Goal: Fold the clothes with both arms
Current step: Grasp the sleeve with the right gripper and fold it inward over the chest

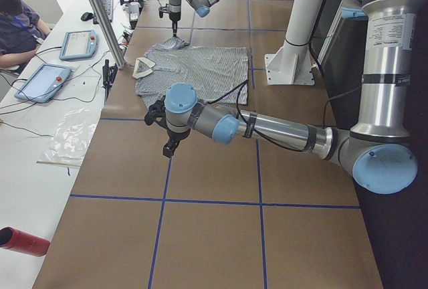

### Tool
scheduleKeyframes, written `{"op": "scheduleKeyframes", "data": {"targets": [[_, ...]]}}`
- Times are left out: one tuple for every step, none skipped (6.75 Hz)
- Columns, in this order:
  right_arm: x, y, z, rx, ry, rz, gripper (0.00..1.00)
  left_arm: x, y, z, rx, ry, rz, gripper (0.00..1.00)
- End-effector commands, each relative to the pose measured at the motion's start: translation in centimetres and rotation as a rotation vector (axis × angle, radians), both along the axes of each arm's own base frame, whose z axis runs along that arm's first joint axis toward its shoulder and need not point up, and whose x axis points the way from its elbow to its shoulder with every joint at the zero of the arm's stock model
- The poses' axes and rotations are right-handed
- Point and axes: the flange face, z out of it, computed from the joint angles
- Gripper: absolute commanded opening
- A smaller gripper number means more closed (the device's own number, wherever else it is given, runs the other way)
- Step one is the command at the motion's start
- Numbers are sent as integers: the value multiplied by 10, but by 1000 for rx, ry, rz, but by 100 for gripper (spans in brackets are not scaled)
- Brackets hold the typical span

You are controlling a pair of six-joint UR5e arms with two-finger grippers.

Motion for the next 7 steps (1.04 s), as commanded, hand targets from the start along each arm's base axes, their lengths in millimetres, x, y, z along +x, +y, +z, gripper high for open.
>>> {"op": "scheduleKeyframes", "data": {"targets": [[9, 6, -45, 64, -64, 6, 0, 0, -3, -5, 8, 1, 0, 100], [11, 11, -61, 77, -92, 5, 0, 0, -3, -5, 9, 1, 0, 100], [7, 15, -75, 83, -119, -17, 0, 0, -3, -5, 8, 1, 0, 100], [4, 22, -91, 101, -139, -21, 0, 0, -4, -4, 5, 0, 0, 100], [-10, 34, -103, 83, -162, -11, 0, 0, -3, -1, -1, 0, 0, 100], [-32, 40, -127, 74, -171, 0, 0, 0, -4, 1, -3, 0, 0, 100], [-61, 31, -148, 100, -134, 62, 0, 0, -3, -3, 3, 0, 0, 100]]}}
